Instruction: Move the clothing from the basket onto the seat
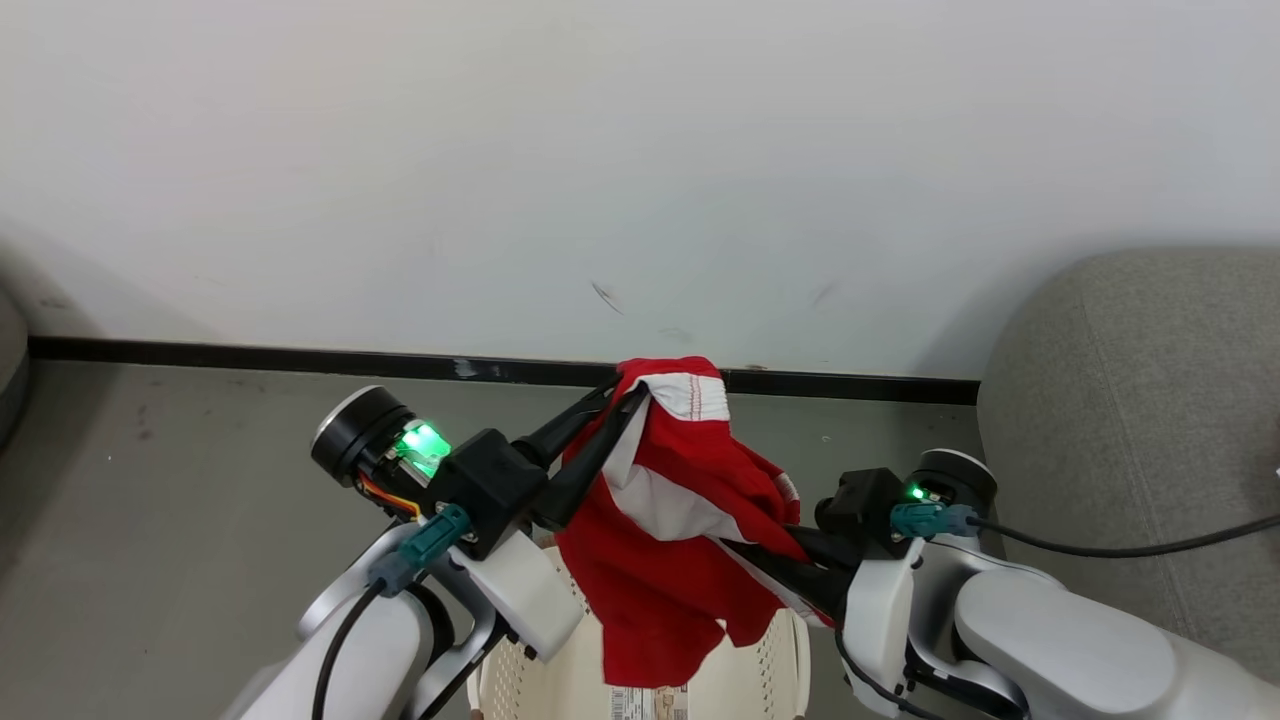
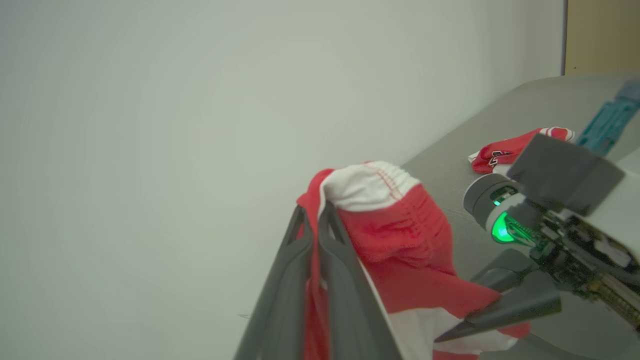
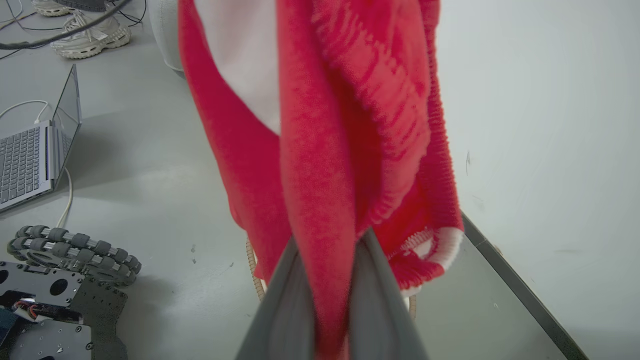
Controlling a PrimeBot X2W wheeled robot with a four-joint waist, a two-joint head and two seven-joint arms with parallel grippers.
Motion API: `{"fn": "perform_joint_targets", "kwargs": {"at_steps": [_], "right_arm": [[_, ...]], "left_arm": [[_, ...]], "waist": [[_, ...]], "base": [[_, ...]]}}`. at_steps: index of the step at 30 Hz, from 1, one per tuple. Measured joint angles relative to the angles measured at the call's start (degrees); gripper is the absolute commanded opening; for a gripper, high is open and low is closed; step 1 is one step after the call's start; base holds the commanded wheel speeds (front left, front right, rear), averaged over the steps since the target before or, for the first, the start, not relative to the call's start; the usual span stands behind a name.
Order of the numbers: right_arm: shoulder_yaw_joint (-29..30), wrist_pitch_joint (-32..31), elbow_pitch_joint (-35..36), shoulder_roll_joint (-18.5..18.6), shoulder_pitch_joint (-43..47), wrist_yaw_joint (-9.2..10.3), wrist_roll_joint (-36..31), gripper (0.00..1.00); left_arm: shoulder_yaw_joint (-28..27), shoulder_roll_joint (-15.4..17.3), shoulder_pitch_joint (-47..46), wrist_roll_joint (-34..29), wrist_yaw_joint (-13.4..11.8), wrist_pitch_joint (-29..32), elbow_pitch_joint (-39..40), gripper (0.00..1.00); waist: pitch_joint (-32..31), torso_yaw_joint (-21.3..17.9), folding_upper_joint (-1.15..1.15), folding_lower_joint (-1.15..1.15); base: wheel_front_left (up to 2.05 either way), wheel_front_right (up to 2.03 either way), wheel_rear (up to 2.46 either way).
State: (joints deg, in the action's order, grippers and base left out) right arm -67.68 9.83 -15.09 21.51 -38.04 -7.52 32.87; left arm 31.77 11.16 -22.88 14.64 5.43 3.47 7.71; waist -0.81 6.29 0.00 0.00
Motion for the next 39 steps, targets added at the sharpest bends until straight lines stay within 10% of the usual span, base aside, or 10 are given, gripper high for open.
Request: {"fn": "perform_joint_targets", "kwargs": {"at_steps": [13, 18, 39], "right_arm": [[3.8, 3.32, 1.09, 3.22, 0.51, 0.01, 5.32, 0.0], [7.92, 3.87, 1.87, 3.22, 2.29, 0.01, 8.84, 0.0], [34.51, 4.38, 1.05, 6.8, 11.12, 0.01, 11.26, 0.0]], "left_arm": [[-3.78, 0.4, 3.95, 3.23, -2.27, -0.62, -4.49, 0.04], [-4.92, 0.19, 5.84, 4.34, -2.81, -1.6, -5.69, 1.0], [-2.53, -2.42, 10.73, 6.54, -3.24, -6.98, -8.34, 1.0]], "waist": [[0.28, -2.22, 0.0, 0.0], [0.28, -3.56, 0.0, 0.0], [-0.91, -8.84, 0.0, 0.0]], "base": [[0.0, 0.0, 0.0], [0.0, 0.0, 0.0], [0.0, 0.0, 0.0]]}}
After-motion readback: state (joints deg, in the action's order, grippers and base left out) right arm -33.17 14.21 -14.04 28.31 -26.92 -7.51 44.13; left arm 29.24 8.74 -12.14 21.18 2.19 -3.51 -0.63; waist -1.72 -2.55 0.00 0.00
